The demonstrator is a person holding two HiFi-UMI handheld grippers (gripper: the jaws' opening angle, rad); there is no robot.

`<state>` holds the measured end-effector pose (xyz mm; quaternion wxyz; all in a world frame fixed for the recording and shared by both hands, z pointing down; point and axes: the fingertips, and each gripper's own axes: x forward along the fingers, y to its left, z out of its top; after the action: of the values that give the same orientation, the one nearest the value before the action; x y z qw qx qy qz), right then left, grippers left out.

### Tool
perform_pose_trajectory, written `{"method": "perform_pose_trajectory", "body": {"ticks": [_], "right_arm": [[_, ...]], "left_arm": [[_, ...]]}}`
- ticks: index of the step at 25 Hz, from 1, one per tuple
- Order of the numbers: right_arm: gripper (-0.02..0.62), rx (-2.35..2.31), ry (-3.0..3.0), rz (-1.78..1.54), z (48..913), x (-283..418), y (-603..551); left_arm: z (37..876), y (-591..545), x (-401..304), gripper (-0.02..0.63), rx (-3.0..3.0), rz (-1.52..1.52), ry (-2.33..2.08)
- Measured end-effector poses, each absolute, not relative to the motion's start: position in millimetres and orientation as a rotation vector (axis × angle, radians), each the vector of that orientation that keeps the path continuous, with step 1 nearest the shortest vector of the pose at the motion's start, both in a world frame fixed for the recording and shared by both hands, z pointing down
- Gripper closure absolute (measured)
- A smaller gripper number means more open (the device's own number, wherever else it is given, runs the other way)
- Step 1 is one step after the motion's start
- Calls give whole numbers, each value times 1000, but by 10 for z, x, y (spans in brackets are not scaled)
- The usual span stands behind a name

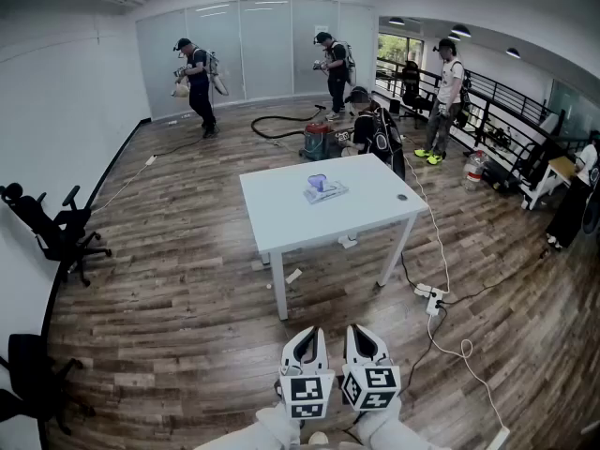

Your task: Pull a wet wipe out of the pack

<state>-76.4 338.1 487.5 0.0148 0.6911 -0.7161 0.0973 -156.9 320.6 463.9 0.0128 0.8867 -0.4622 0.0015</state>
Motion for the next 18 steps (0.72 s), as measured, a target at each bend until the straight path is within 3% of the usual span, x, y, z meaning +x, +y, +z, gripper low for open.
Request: {"method": "perform_pose_trajectory", "body": {"ticks": [18], "right_arm": [[586,2125,-2275,336,4891,-310,3173]], "left_arm": [[4630,3027,-1138,606,2784,59,-1475]]}}
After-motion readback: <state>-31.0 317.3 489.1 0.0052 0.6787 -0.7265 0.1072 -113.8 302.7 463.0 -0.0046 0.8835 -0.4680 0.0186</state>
